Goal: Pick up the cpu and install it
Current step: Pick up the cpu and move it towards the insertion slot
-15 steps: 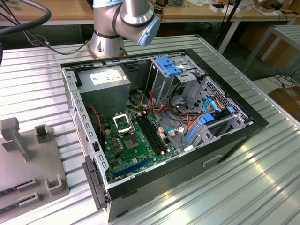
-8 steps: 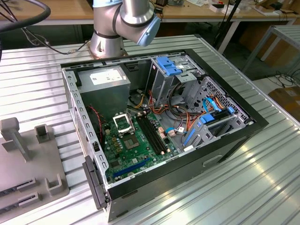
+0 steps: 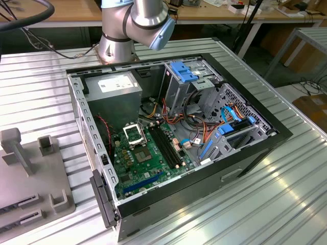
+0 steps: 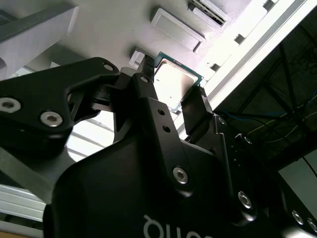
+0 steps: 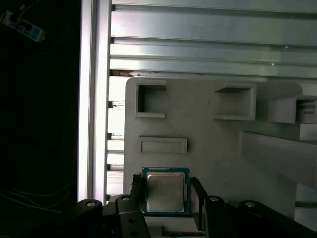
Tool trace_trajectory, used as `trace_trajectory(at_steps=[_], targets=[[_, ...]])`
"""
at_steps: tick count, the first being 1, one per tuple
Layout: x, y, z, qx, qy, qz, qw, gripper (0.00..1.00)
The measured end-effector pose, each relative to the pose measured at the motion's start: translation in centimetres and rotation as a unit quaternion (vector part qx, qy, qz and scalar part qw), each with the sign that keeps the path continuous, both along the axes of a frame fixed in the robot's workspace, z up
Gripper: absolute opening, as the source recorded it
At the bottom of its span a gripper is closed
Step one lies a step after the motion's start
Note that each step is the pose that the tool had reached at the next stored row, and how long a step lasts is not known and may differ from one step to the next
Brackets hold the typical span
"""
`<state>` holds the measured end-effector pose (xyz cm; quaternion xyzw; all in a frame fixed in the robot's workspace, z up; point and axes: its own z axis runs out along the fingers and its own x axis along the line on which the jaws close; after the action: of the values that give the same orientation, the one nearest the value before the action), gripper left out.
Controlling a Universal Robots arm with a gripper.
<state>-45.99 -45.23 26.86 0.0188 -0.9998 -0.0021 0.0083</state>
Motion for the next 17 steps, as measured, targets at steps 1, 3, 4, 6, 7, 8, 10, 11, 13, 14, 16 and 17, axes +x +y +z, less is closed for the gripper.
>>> trace_trajectory(at_steps=[1,3,4,6,7,8,10,11,13,14,16,17], targets=[[0.00,0.00,0.03,0.0000,0.0000,0.000,1.00000,0.48],[0.00,0.00,0.10,0.0000,0.0001,0.000,1.00000,0.48],[0.00,0.00,0.14,0.0000,0.0001,0.000,1.00000,0.48],[0.00,0.00,0.22,0.0000,0.0000,0.000,1.00000,0.48],[0.00,0.00,0.27,0.0000,0.0001,0.000,1.00000,0.48],[0.00,0.00,0.33,0.0000,0.0001,0.000,1.00000,0.48],[0.00,0.00,0.37,0.0000,0.0000,0.000,1.00000,0.48],[0.00,0.00,0.42,0.0000,0.0001,0.000,1.00000,0.48],[0.00,0.00,0.47,0.0000,0.0000,0.000,1.00000,0.48],[0.00,0.00,0.50,0.0000,0.0000,0.000,1.00000,0.48],[0.00,0.00,0.56,0.0000,0.0000,0.000,1.00000,0.48],[0.00,0.00,0.59,0.0000,0.0001,0.000,1.00000,0.48]])
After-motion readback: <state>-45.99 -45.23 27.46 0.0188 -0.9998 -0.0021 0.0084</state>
